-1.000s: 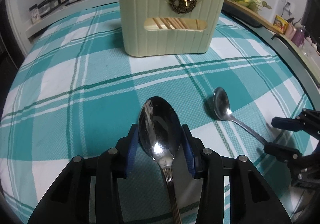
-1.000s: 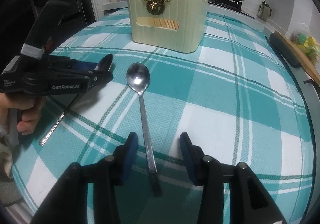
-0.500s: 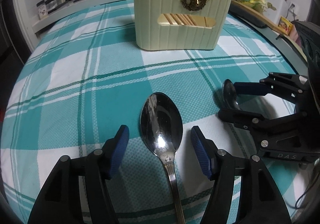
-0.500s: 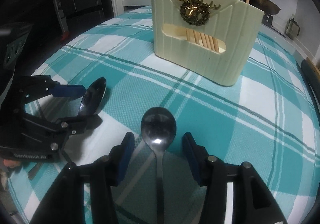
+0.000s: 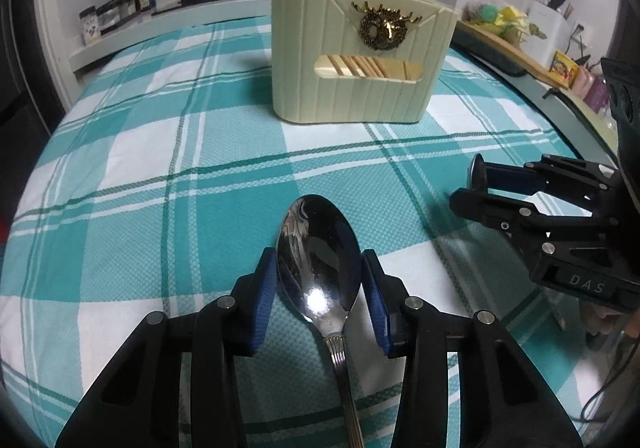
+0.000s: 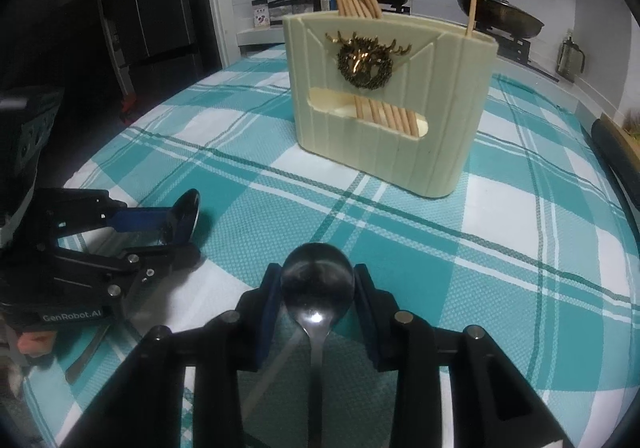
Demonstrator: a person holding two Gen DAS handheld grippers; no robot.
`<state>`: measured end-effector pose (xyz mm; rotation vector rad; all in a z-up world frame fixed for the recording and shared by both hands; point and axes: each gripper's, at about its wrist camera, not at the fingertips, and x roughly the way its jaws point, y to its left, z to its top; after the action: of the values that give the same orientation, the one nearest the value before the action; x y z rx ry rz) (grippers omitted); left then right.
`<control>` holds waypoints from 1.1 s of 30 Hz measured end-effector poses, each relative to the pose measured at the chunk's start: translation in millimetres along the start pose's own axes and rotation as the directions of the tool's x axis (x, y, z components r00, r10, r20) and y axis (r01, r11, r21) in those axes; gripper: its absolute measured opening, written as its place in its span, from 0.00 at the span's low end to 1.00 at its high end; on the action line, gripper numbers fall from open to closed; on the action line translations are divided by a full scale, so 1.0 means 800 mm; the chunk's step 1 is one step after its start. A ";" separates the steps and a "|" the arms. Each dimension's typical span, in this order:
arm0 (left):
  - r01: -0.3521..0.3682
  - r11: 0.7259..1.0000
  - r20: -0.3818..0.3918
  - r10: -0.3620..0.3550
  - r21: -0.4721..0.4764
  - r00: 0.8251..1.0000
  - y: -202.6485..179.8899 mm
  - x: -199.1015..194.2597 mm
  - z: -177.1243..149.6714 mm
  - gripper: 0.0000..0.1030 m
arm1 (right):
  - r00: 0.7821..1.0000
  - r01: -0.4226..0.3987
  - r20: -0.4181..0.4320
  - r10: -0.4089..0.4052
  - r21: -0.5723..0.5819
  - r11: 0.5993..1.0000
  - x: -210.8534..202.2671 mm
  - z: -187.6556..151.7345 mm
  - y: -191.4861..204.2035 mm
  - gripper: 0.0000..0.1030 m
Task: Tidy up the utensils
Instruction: 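Lift both held spoons up over the cream holder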
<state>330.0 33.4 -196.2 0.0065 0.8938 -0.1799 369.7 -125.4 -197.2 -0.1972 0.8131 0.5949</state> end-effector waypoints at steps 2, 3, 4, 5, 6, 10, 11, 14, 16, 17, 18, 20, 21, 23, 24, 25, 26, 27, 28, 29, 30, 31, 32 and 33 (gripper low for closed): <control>-0.005 1.000 0.028 0.004 0.010 1.000 -0.004 -0.014 0.001 0.41 | 1.000 0.002 0.027 -0.002 0.011 1.000 -0.013 0.002 -0.002 0.35; -0.007 1.000 0.045 0.007 0.014 0.999 -0.006 -0.022 0.002 0.41 | 0.999 0.004 0.042 -0.004 0.016 1.000 -0.021 0.002 -0.003 0.35; -0.009 1.000 0.061 0.008 0.015 0.998 -0.008 -0.029 0.002 0.41 | 0.998 0.006 0.060 -0.007 0.022 1.000 -0.030 0.003 -0.003 0.35; -0.009 1.000 0.077 0.008 0.014 0.997 -0.009 -0.037 0.003 0.41 | 0.997 0.005 0.071 -0.007 0.027 1.000 -0.036 0.004 -0.004 0.35; -0.007 1.000 0.094 0.006 0.011 0.996 -0.011 -0.046 0.002 0.41 | 0.996 0.004 0.085 -0.007 0.035 0.999 -0.045 0.003 -0.005 0.35; -0.002 1.000 0.154 0.002 0.002 0.988 -0.014 -0.078 0.000 0.41 | 0.990 0.002 0.143 -0.011 0.060 0.998 -0.077 0.003 -0.002 0.35; 0.000 1.000 0.167 0.000 0.000 0.986 -0.015 -0.085 0.000 0.41 | 0.988 0.001 0.155 -0.011 0.063 0.998 -0.084 0.003 0.000 0.35; 0.008 1.000 0.203 -0.008 -0.002 0.979 -0.019 -0.105 -0.003 0.41 | 0.981 0.001 0.193 -0.014 0.068 0.998 -0.106 0.002 0.004 0.35; 0.017 1.000 0.224 -0.016 -0.003 0.975 -0.021 -0.118 -0.004 0.41 | 0.977 0.007 0.214 -0.021 0.065 0.998 -0.119 0.001 0.008 0.35; 0.022 1.000 0.232 -0.020 -0.005 0.972 -0.021 -0.123 -0.004 0.41 | 0.974 0.012 0.224 -0.026 0.063 0.998 -0.125 0.001 0.009 0.35; 0.026 1.000 0.241 -0.024 -0.006 0.970 -0.023 -0.128 -0.005 0.41 | 0.972 0.016 0.234 -0.030 0.060 0.998 -0.130 0.001 0.011 0.35; 0.032 0.999 0.257 -0.029 -0.007 0.966 -0.023 -0.138 -0.006 0.41 | 0.968 0.024 0.249 -0.037 0.055 0.998 -0.140 0.000 0.013 0.35; 0.034 0.999 0.265 -0.031 -0.007 0.964 -0.024 -0.143 -0.006 0.41 | 0.965 0.030 0.258 -0.043 0.053 0.998 -0.145 0.000 0.014 0.35; 0.037 0.999 0.281 -0.034 -0.006 0.959 -0.024 -0.152 -0.006 0.41 | 0.962 0.034 0.268 -0.047 0.052 0.998 -0.152 0.000 0.015 0.35; 0.038 0.999 0.286 -0.035 -0.006 0.958 -0.025 -0.155 -0.006 0.41 | 0.960 0.038 0.274 -0.051 0.053 0.998 -0.155 0.000 0.015 0.35; 0.039 0.999 0.290 -0.036 -0.005 0.956 -0.025 -0.157 -0.006 0.41 | 0.959 0.040 0.279 -0.054 0.054 0.998 -0.157 -0.001 0.015 0.35; 0.039 0.999 0.295 -0.036 -0.006 0.955 -0.026 -0.160 -0.005 0.41 | 0.958 0.041 0.283 -0.056 0.056 0.998 -0.160 -0.001 0.015 0.35; 0.039 0.999 0.298 -0.036 -0.007 0.954 -0.026 -0.162 -0.005 0.41 | 0.956 0.042 0.287 -0.057 0.058 0.997 -0.162 -0.001 0.014 0.35; 0.040 0.999 0.302 -0.036 -0.007 0.953 -0.026 -0.164 -0.005 0.41 | 0.955 0.044 0.291 -0.060 0.060 0.997 -0.164 -0.001 0.013 0.35; 0.040 0.999 0.307 -0.036 -0.009 0.951 -0.026 -0.166 -0.004 0.41 | 0.954 0.046 0.294 -0.062 0.062 0.997 -0.166 -0.001 0.013 0.35; 0.041 0.999 0.311 -0.036 -0.011 0.950 -0.026 -0.168 -0.004 0.41 | 0.953 0.047 0.297 -0.063 0.062 0.997 -0.169 -0.001 0.012 0.35; 0.042 0.999 0.315 -0.036 -0.012 0.949 -0.026 -0.170 -0.003 0.41 | 0.952 0.049 0.300 -0.066 0.062 0.997 -0.171 -0.001 0.011 0.35; 0.043 0.999 0.318 -0.036 -0.014 0.947 -0.026 -0.172 -0.002 0.41 | 0.950 0.050 0.304 -0.067 0.063 0.997 -0.173 0.000 0.010 0.35; 0.044 0.999 0.323 -0.037 -0.015 0.946 -0.026 -0.174 -0.002 0.41 | 0.949 0.052 0.308 -0.070 0.064 0.997 -0.176 0.001 0.009 0.35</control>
<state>240.4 34.6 -87.9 -0.0606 0.5687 -0.2030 290.5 -178.5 -93.5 -0.0743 0.5159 0.5279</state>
